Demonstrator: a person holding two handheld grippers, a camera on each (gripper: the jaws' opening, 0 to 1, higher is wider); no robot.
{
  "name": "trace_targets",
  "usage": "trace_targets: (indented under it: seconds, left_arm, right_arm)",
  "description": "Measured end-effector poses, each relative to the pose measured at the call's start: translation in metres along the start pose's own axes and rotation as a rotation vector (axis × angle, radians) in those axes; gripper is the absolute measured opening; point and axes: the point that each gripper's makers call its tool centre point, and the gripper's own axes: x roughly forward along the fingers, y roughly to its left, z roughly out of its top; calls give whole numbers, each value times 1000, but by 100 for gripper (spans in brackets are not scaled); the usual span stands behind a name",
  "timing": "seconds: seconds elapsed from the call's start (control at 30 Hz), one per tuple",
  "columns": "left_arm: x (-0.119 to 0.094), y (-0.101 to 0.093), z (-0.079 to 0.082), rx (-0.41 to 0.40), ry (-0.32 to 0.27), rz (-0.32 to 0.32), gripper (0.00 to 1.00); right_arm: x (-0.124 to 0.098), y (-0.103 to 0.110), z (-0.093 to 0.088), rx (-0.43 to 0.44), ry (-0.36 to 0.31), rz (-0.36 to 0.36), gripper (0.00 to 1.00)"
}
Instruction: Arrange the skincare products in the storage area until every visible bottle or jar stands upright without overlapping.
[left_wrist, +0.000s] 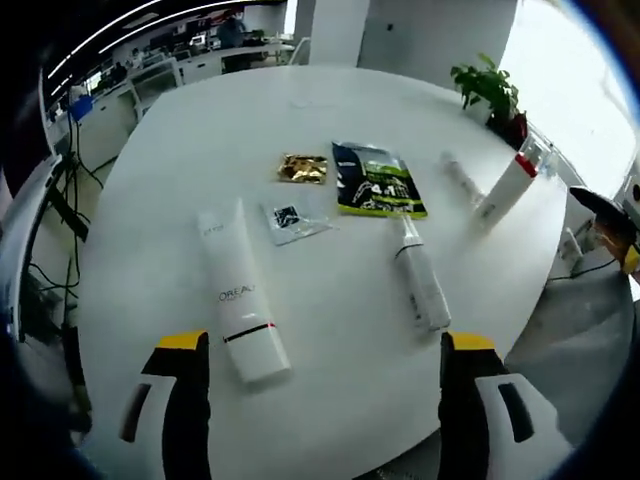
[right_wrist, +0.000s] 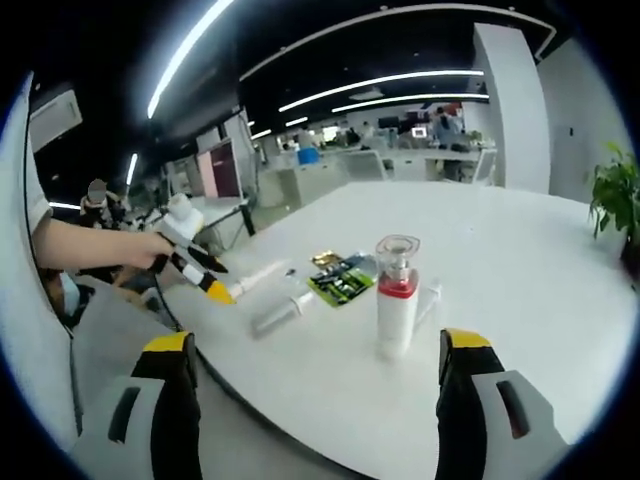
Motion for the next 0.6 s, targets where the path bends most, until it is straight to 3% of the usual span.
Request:
trace_targets:
  seconds: [0.23,0.6]
  left_arm:
    - [13,19,4,-2,78,16,79]
    - [31,41,20,-14,150,65,66]
  right_arm:
    - [1,-1,-3,8,11,-2,100]
    - [1,-1,-1,28,10,-12,99]
